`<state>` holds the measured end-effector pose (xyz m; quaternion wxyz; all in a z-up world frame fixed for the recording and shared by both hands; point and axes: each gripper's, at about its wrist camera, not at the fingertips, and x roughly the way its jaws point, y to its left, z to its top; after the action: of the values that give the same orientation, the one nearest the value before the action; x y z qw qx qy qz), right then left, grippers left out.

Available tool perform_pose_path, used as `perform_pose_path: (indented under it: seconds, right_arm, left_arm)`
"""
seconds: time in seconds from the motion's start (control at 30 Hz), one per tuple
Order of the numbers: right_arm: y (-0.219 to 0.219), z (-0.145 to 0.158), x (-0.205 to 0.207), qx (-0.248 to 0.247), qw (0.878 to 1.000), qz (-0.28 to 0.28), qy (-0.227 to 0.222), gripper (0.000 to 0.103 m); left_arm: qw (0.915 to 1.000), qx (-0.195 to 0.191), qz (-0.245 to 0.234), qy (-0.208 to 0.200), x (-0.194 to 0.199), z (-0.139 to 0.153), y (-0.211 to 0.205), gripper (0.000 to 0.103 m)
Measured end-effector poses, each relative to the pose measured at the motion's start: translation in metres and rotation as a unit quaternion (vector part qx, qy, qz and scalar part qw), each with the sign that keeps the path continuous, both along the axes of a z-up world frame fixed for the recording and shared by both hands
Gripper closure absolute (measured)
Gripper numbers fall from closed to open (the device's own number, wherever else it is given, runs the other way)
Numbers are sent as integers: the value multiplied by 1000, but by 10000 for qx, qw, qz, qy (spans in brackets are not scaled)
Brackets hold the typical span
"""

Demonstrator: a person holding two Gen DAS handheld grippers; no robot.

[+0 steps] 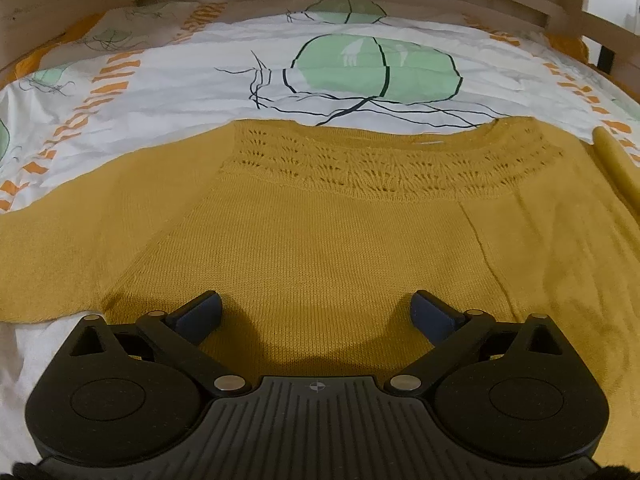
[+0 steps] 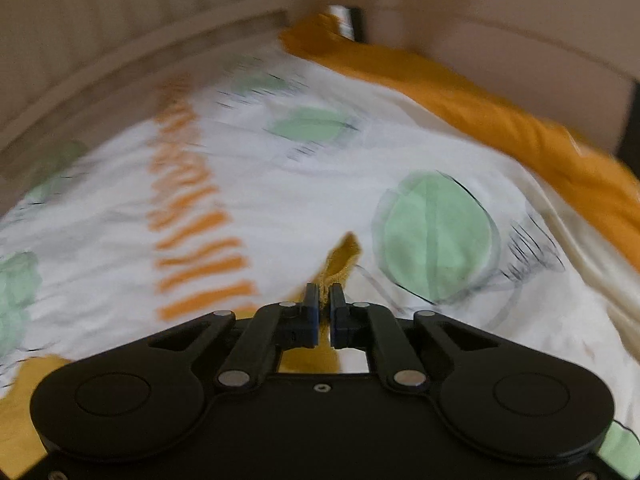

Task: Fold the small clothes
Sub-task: 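Carry the held cuff across the sweater body and open the right gripper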

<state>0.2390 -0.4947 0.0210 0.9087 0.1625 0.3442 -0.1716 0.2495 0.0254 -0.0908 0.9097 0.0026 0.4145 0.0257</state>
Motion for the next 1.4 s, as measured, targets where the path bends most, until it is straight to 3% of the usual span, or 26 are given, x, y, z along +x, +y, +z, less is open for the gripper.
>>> perform_pose_path:
  seconds: [0.17,0.23,0.5,0.8,1.03,1.2,1.27,1.33,1.4]
  right_arm:
    - [61,51,8,17,9961,760,-442,92]
    - [85,65,11,93,9926,1062,-576,92]
    - [214,102,15,327,9632,2524,-864,92]
    - [348,73,6,799,9219,3681,-902,92]
    - [424,26,1,1257,9058,4004,-587,92]
    - [449,-3,-7,1379,8968,4180,-452,90]
    - [456,-8,-12,1314,8919,4300,-494,82]
    - [455,-11,-19,1280,8887,4363,-593,81]
    - [451,-12,-25,1149,8920,4321,-668,60]
  left_arm:
    - [9996,-178,-82,203,0,7,8,3]
    - [9995,-216,-87,217,-4,12,12,8]
    - [9982,-492,237,260,-23,29,57,9]
    - [9971,-494,560,133,-48,46,109,9]
    - [9964,-485,675,174,-64,49,133,9]
    - [9960,-532,687,204,-68,49,138,9]
    - [9959,-566,674,221,-68,50,138,9]
    - [9960,-573,641,225,-68,51,138,9]
    - [9964,-567,587,225,-65,52,137,9]
